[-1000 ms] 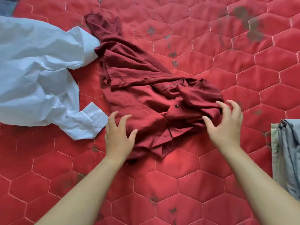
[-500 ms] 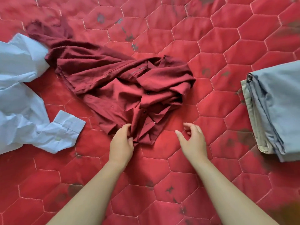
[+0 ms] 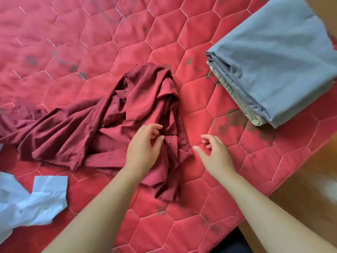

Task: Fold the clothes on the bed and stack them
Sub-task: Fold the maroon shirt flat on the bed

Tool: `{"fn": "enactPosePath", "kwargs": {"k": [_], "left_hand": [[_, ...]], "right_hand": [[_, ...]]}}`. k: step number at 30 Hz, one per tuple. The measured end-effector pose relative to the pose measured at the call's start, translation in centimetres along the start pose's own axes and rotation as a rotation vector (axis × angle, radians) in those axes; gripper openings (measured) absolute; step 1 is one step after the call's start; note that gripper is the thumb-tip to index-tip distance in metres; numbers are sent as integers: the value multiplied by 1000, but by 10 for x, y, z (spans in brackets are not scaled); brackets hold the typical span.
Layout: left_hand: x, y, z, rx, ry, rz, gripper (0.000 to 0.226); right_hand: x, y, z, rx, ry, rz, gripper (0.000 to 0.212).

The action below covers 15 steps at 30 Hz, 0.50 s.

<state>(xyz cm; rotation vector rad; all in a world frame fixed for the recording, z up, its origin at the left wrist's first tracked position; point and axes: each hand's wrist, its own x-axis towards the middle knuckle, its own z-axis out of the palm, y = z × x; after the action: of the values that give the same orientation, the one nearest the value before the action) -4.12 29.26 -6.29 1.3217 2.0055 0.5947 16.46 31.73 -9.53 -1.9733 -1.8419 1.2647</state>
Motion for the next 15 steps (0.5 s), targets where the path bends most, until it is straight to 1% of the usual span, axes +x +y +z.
{"fn": "enactPosePath", "kwargs": {"k": [4,6,7,9,11,13,15], "left_hand": [[74,19,-15,205,-129,270,31],[100,26,-11,327,-191,410,38],[108,27,-8,410,-211,441,43],[119,26,-2,562,-249,392,49],[121,22,4,629,-299,258,48],[113,19,7,589,-312,169,43],[96,18,10,516,-290,132,38]], "right_hand": [[-9,-10,30,56,-42,21,43],[-12,-13,43,58,-44,20,32],[-12,-13,46,47,-30,20,23],[-8,-6,41,39,34,14,12],[0,8,21,49,168,48,9],[10,27,-9,32,308,119,9],[18,44,-37,11,363,156,10]]}}
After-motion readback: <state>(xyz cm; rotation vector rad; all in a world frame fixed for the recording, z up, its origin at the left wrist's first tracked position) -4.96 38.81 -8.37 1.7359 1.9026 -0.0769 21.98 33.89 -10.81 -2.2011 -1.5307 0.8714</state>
